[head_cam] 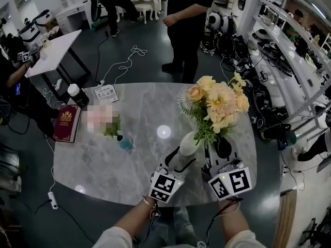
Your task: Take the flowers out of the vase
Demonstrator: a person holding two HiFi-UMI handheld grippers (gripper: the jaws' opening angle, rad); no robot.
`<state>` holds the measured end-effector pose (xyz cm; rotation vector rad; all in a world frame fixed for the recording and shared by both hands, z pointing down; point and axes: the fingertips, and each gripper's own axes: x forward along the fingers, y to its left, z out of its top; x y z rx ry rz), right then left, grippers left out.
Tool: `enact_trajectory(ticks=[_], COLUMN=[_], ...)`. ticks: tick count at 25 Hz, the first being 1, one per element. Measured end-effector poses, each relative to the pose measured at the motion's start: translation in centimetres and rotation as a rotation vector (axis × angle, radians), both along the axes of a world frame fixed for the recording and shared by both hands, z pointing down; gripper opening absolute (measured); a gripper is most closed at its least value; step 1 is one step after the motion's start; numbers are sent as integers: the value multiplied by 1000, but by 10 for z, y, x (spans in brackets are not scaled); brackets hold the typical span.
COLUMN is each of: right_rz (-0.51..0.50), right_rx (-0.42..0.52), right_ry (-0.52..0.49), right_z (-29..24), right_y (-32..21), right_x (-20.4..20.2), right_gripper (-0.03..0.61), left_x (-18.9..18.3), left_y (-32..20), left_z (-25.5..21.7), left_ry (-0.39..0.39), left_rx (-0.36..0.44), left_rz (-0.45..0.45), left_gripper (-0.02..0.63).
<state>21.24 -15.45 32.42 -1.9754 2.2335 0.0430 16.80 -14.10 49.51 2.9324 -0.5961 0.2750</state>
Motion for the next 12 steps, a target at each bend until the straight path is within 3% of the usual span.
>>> enact_trajectory(ticks=[12], right_rz=[34], right_rx=[83], right_ry=[9], right_z=[-69], right_y=[22], right_x=[16], right_gripper=[38], left_x=[-3], left_y=[16], left_z=[-68], left_ry=[42], left_rx=[-6], left_rz=[-9], left_gripper=[305])
